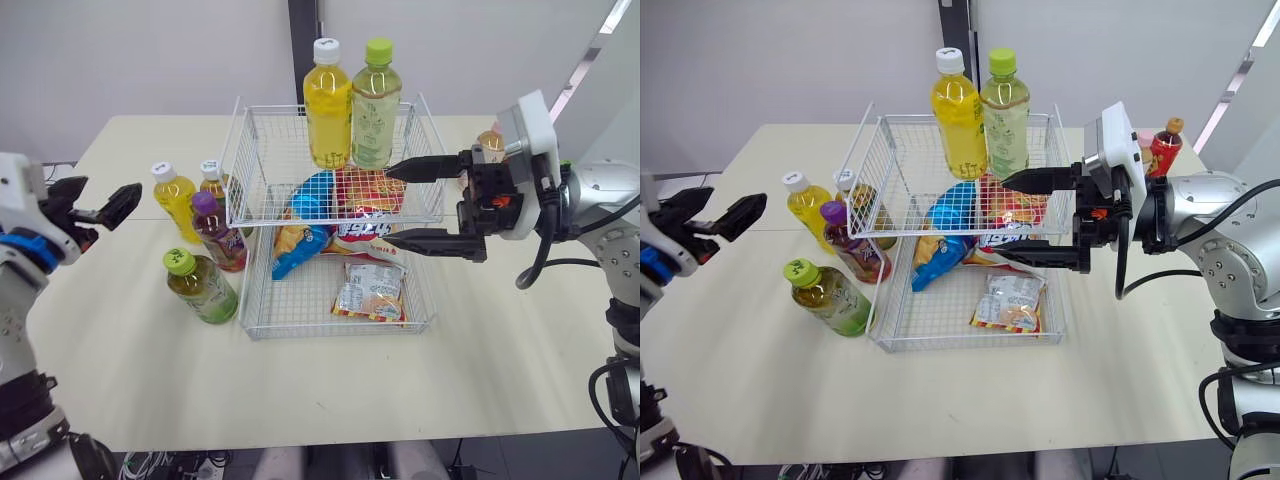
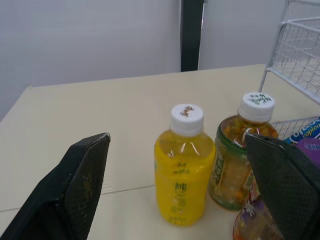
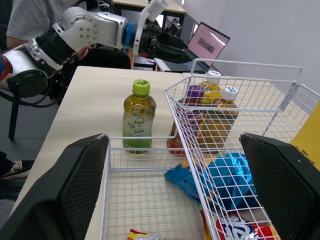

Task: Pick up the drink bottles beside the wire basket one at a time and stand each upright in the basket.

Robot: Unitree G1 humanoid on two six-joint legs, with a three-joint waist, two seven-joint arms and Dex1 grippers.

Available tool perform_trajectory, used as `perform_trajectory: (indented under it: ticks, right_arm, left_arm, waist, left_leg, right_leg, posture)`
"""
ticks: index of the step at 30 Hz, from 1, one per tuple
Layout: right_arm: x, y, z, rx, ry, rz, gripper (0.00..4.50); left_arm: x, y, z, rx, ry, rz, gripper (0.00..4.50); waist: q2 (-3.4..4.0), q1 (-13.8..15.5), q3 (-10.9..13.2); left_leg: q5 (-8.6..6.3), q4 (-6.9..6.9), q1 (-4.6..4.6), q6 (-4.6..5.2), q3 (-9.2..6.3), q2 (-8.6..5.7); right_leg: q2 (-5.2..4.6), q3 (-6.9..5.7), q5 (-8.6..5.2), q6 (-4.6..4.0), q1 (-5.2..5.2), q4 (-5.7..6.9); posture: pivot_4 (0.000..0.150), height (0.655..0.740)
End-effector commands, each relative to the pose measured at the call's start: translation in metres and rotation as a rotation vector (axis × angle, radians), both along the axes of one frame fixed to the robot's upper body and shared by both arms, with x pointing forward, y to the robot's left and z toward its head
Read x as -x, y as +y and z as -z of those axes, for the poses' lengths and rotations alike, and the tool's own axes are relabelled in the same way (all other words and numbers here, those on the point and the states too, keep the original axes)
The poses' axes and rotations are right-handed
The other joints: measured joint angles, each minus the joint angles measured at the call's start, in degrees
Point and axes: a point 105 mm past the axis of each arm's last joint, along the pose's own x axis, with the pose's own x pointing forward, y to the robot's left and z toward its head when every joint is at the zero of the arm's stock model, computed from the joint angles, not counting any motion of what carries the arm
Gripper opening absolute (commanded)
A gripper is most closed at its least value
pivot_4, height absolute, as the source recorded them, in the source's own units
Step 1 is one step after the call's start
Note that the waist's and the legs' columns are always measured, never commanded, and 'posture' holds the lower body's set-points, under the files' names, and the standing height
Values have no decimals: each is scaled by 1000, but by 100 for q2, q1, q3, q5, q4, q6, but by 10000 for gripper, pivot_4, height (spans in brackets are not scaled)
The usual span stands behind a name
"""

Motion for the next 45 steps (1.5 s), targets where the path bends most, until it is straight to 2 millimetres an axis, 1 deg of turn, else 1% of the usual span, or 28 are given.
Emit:
perform_trajectory:
  ticks: [1, 6, 12, 16, 20, 22, 24, 27, 32, 35, 39, 42, 44, 45]
  right_arm:
    - [4, 1, -11, -20, -42, -3, 45000]
    - [5, 3, -11, -27, -37, -3, 45000]
    - [9, 7, -14, -35, -36, -5, 45000]
    - [12, 10, -17, -44, -36, -8, 45000]
    - [13, 11, -19, -49, -31, -7, 45000]
    - [13, 12, -19, -51, -29, -6, 45000]
    - [13, 12, -19, -52, -27, -4, 45000]
    - [13, 11, -19, -53, -24, 2, 45000]
    - [13, 10, -20, -56, -27, 11, 45000]
    - [13, 10, -21, -64, -32, 15, 45000]
    - [14, 7, -22, -62, -38, 26, 45000]
    - [14, 3, -23, -61, -47, 41, 45000]
    - [13, -2, -25, -59, -55, 62, 45000]
    - [13, -3, -25, -58, -57, 69, 45000]
  left_arm:
    - [-15, 0, -6, -47, -3, -32, 44345]
    - [-38, 1, -8, -25, 3, -63, 44345]
    - [-62, -9, -5, -2, 46, -35, 44345]
    - [-71, -8, -3, -5, 77, -36, 44345]
    - [-79, -11, -2, -25, 94, -15, 44345]
    - [-83, -14, 0, -32, 106, -5, 44345]
    - [-85, -13, 3, -41, 114, -13, 44345]
    - [-85, -9, 6, -50, 127, -18, 38429]
    - [-85, -9, 10, -42, 134, -5, 23078]
    - [-83, -8, 8, -44, 123, 10, 14539]
    - [-75, 0, -9, -56, 93, 22, 13952]
    - [-65, 6, -25, -81, 65, 24, 13952]
    - [-54, 12, -47, -100, 35, 34, 13952]
    - [-50, 13, -54, -105, 27, 41, 13952]
  waist:
    - [0, -10, 0]
    - [0, -21, 0]
    - [0, -12, 0]
    - [0, -26, 0]
    - [0, -19, 0]
    - [0, -19, 0]
    - [0, -23, 0]
    - [0, -27, 0]
    - [0, -26, 0]
    - [0, -34, 0]
    - [0, -49, 0]
    - [0, -70, 0]
    - [-4, -73, 3]
    - [-5, -73, 3]
  left_leg:
    - [0, 0, 0, 0, 1, 1]
    - [0, -1, 0, 0, 1, 6]
    - [0, 0, -1, 0, 0, 5]
    - [0, -1, 0, 0, 0, 5]
    - [0, -1, -1, 0, 0, 5]
    - [0, 0, -1, 0, 0, 4]
    - [0, -1, -1, 0, 0, 4]
    - [0, -1, -1, 0, 0, 5]
    - [0, -1, -1, 0, 0, 5]
    - [0, -1, -1, 0, 0, 6]
    - [0, -1, -1, 0, 1, 6]
    - [0, -2, -4, 0, 0, 8]
    - [0, -3, -6, 0, -1, 8]
    - [0, -3, -9, 0, -2, 10]
  right_leg:
    - [5, 2, 0, 0, 0, 0]
    - [12, 3, 1, -1, -2, 0]
    - [12, 3, 1, 0, -2, -1]
    - [13, 4, 1, 0, -4, 0]
    - [15, 4, 1, 0, -4, -1]
    - [15, 5, 1, 0, -4, -1]
    - [14, 4, 1, 0, -4, -1]
    - [15, 5, 1, 0, -5, 0]
    - [15, 5, 1, 0, -5, 0]
    - [15, 6, 1, 0, -5, 0]
    - [16, 6, 1, 0, -5, -1]
    - [17, 5, 1, 0, -9, -1]
    - [18, 4, 1, 0, -11, -2]
    - [20, 3, 1, 0, -12, -2]
  posture:
    - [1500, 7400]
    - [1500, 7400]
    - [1500, 7400]
    - [1500, 7400]
    - [1500, 7400]
    - [1500, 7400]
    - [1500, 7400]
    - [1500, 7400]
    - [1500, 7400]
    - [1500, 7400]
    - [1500, 7400]
    - [1500, 7400]
    - [1500, 7400]
    - [1500, 7400]
